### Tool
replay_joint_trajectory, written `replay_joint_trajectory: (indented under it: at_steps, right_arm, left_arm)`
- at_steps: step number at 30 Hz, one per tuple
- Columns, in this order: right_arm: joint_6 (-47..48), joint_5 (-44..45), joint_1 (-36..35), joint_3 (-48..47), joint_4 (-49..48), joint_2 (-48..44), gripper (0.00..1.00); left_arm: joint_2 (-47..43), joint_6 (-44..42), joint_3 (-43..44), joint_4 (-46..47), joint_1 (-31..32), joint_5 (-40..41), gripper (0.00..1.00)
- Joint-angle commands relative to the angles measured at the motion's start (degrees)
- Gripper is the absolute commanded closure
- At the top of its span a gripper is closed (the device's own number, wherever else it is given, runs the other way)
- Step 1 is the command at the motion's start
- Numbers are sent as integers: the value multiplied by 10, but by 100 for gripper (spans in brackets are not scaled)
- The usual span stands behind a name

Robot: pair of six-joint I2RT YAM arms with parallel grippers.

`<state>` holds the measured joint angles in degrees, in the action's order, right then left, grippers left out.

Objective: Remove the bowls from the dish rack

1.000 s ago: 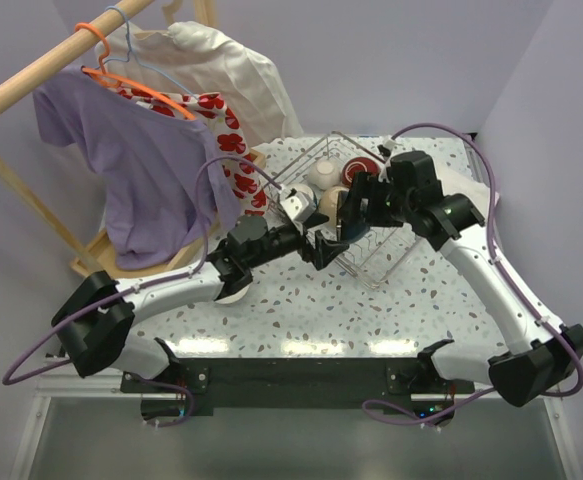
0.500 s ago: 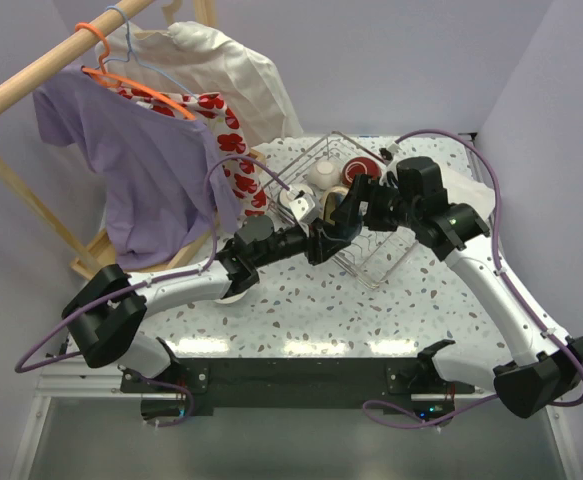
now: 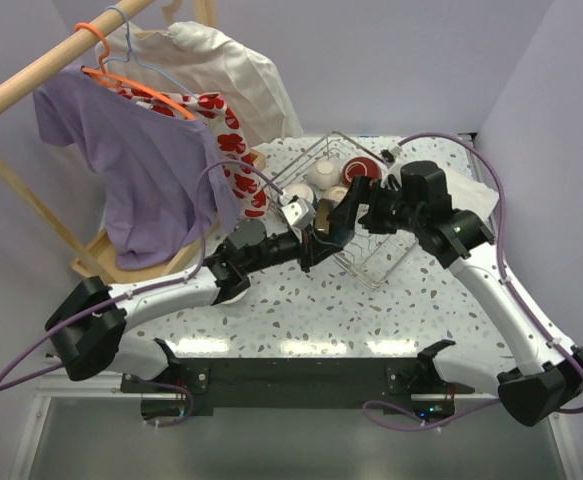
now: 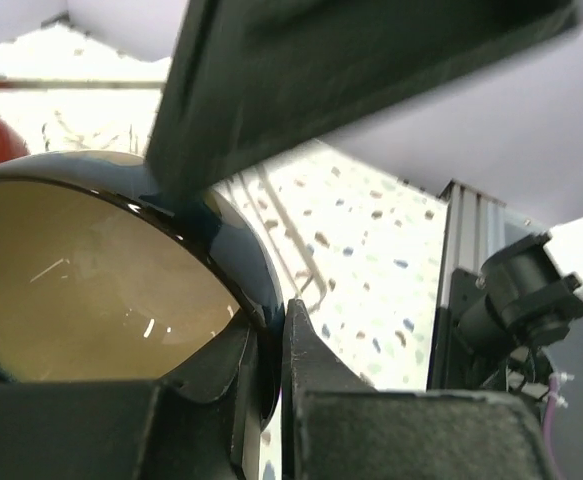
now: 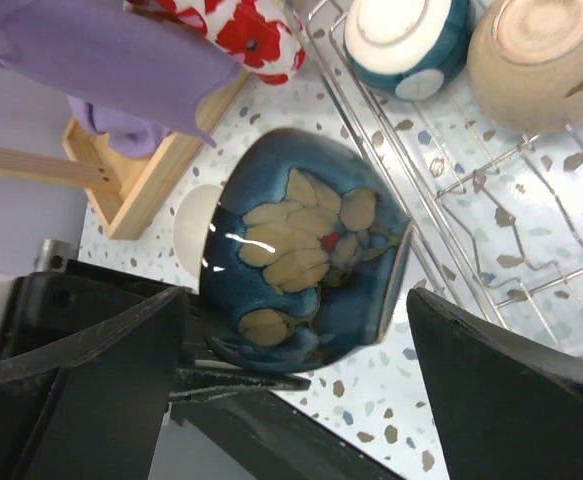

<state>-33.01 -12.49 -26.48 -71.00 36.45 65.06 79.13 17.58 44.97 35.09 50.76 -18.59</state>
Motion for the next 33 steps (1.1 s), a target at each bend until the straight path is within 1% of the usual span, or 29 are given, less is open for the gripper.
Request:
replay_joint_trajectory:
  at_steps: [1, 4, 5, 7, 8, 9, 10, 11, 13, 14, 16, 17, 20, 23, 28, 33]
  right_arm:
    - [-3, 17, 7, -17, -42, -34, 1]
    - [6, 17, 7, -19, -40, -43, 1]
    - [8, 22, 7, -18, -39, -46, 1]
    - [16, 30, 6, -13, -39, -53, 1]
    - [18, 40, 7, -11, -39, -55, 1]
    - [23, 44, 7, -8, -38, -56, 1]
    - [24, 48, 7, -2, -37, -56, 1]
    - [27, 50, 7, 2, -36, -55, 1]
    - [27, 53, 8, 12, -36, -53, 1]
    - [27, 53, 6, 14, -37, -52, 1]
    - [27, 55, 8, 18, -37, -50, 1]
    - [27, 56, 7, 19, -35, -49, 1]
    - [30, 61, 7, 20, -33, -50, 1]
    - [32, 66, 7, 23, -31, -49, 1]
    - [33, 64, 8, 25, -31, -47, 1]
    - [33, 64, 8, 34, -33, -46, 1]
  left_arm:
    - [-52, -38, 1, -69, 0, 29, 100]
    - [-78, -42, 5, -162, 0, 50, 100]
    - [-85, -42, 8, -214, 0, 67, 100]
    - [-103, -42, 16, -277, 0, 91, 100]
    - [-107, -45, 32, -310, 0, 115, 100]
    - [-110, -47, 42, -388, 0, 131, 100]
    - [-111, -48, 64, -424, 0, 149, 100]
    - [-111, -50, 76, -492, 0, 184, 100]
    - [-103, -55, 109, -555, 0, 217, 100]
    - [-101, -58, 119, -609, 0, 246, 100]
    - [-87, -58, 144, -657, -1, 270, 100]
    - [-82, -58, 151, -700, -1, 287, 100]
    - [-60, -52, 174, -770, -4, 302, 100]
    - [-38, -43, 184, -811, -22, 298, 100]
    - [-31, -35, 184, -833, -51, 303, 100]
    - [-33, -32, 188, -852, -59, 298, 100]
